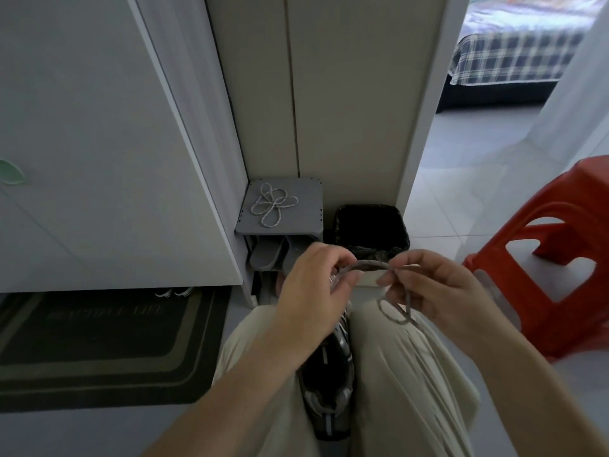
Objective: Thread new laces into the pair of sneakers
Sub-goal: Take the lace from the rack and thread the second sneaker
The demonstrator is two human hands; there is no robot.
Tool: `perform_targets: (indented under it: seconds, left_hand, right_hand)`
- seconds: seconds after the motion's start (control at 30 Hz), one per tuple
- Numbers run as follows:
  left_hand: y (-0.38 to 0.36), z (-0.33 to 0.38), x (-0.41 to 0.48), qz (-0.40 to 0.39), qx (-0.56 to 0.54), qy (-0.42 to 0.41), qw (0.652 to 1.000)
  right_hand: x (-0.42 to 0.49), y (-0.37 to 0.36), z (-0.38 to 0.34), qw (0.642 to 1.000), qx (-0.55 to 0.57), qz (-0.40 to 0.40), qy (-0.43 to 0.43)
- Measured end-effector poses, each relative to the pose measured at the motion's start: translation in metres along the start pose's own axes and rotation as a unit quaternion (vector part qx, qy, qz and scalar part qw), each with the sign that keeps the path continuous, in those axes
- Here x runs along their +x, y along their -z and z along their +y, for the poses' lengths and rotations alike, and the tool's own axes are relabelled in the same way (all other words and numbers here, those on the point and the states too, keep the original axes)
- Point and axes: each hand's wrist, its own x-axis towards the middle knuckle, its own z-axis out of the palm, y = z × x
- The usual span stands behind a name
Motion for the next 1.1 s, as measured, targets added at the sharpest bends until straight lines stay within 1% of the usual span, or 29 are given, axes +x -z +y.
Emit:
perform_targets:
  seconds: [0.03, 0.07, 0.1, 0.17, 0.2, 0.27, 0.33, 0.43, 0.5, 0.53, 0.57, 0.6, 0.63, 0.67, 0.7, 0.73, 0.77, 0.83, 0.87, 0.9, 0.93, 0.97, 1.0, 1.03, 1.07, 1.1]
  left_hand:
    - [-0.003, 0.006, -0.005, -0.005, -0.021, -0.007, 1.000]
    - [-0.005, 0.013, -0.010, -0.027, -0.045, 0.007, 0.999]
    - [-0.007, 0.019, -0.012, -0.065, -0.082, 0.046, 0.993]
    - [-0.010, 0.026, -0.014, -0.130, -0.208, 0.116, 0.963]
    - [-0.013, 0.025, -0.014, -0.143, -0.238, 0.118, 0.953]
    - [-0.016, 0.023, -0.016, -0.144, -0.209, 0.099, 0.962]
    - [-0.016, 0.018, -0.020, -0.151, -0.174, 0.100, 0.968]
    - [-0.009, 0.008, -0.025, -0.198, -0.095, 0.127, 0.967]
    - [-0.001, -0.002, -0.028, -0.210, -0.051, 0.154, 0.964]
    - [0.004, -0.006, -0.030, -0.210, -0.045, 0.172, 0.961]
    - [0.008, -0.010, -0.033, -0.206, -0.053, 0.193, 0.958]
    - [0.012, -0.013, -0.034, -0.203, -0.067, 0.216, 0.953]
    - [0.017, -0.016, -0.035, -0.205, -0.073, 0.233, 0.948]
    - [0.022, -0.019, -0.035, -0.215, -0.067, 0.241, 0.944]
    - [0.027, -0.022, -0.035, -0.227, -0.053, 0.240, 0.942]
    - [0.031, -0.025, -0.035, -0.241, -0.036, 0.233, 0.941]
    - [0.036, -0.027, -0.034, -0.256, -0.018, 0.226, 0.940]
    - [0.046, -0.031, -0.034, -0.273, -0.006, 0.226, 0.935]
    - [0.050, -0.032, -0.034, -0.278, -0.010, 0.231, 0.932]
    - [0.054, -0.033, -0.034, -0.283, -0.011, 0.233, 0.930]
    - [0.056, -0.033, -0.034, -0.290, -0.009, 0.231, 0.929]
    - [0.056, -0.032, -0.034, -0.298, -0.006, 0.229, 0.927]
    - [0.053, -0.031, -0.035, -0.305, -0.002, 0.226, 0.925]
    - [0.049, -0.029, -0.035, -0.309, 0.003, 0.220, 0.925]
    - [0.044, -0.028, -0.035, -0.310, 0.008, 0.215, 0.926]
    - [0.039, -0.025, -0.035, -0.307, 0.008, 0.210, 0.928]
  right_hand:
    - [0.000, -0.003, 0.000, 0.999, 0.043, -0.005, -0.004]
    - [0.001, -0.005, 0.002, 0.997, 0.073, -0.004, -0.001]
    - [0.001, -0.009, 0.002, 0.995, 0.095, 0.000, 0.004]
    - [0.002, -0.014, 0.005, 0.991, 0.133, 0.007, 0.011]
    - [0.002, -0.016, 0.006, 0.989, 0.146, 0.008, 0.012]
    - [0.003, -0.020, 0.007, 0.987, 0.158, 0.002, 0.014]
    - [0.004, -0.022, 0.005, 0.989, 0.146, 0.004, 0.023]
    - [0.006, -0.019, 0.000, 0.991, 0.127, 0.031, 0.040]
    - [0.008, -0.013, -0.002, 0.992, 0.110, 0.050, 0.036]
    - [0.009, -0.008, -0.001, 0.994, 0.079, 0.066, 0.035]
    - [0.010, -0.005, -0.001, 0.996, 0.014, 0.078, 0.033]
    - [0.011, 0.000, 0.001, 0.991, -0.092, 0.092, 0.037]
    - [0.012, 0.005, 0.004, 0.969, -0.218, 0.109, 0.043]
    - [0.014, 0.010, 0.010, 0.931, -0.342, 0.117, 0.048]
    - [0.016, 0.014, 0.017, 0.890, -0.436, 0.120, 0.047]
    - [0.016, 0.017, 0.022, 0.861, -0.491, 0.123, 0.049]
    - [0.016, 0.019, 0.026, 0.845, -0.515, 0.129, 0.055]
    - [0.018, 0.023, 0.032, 0.835, -0.532, 0.131, 0.057]
    - [0.019, 0.025, 0.034, 0.830, -0.543, 0.122, 0.044]
    - [0.020, 0.027, 0.036, 0.816, -0.568, 0.106, 0.025]
    - [0.020, 0.025, 0.038, 0.791, -0.604, 0.093, 0.017]
    - [0.018, 0.021, 0.040, 0.765, -0.637, 0.086, 0.033]
    - [0.016, 0.014, 0.042, 0.761, -0.639, 0.084, 0.080]
    - [0.013, 0.003, 0.043, 0.781, -0.604, 0.075, 0.141]
    - [0.007, -0.011, 0.042, 0.814, -0.551, 0.050, 0.178]
    - [0.001, -0.027, 0.040, 0.847, -0.498, 0.012, 0.187]
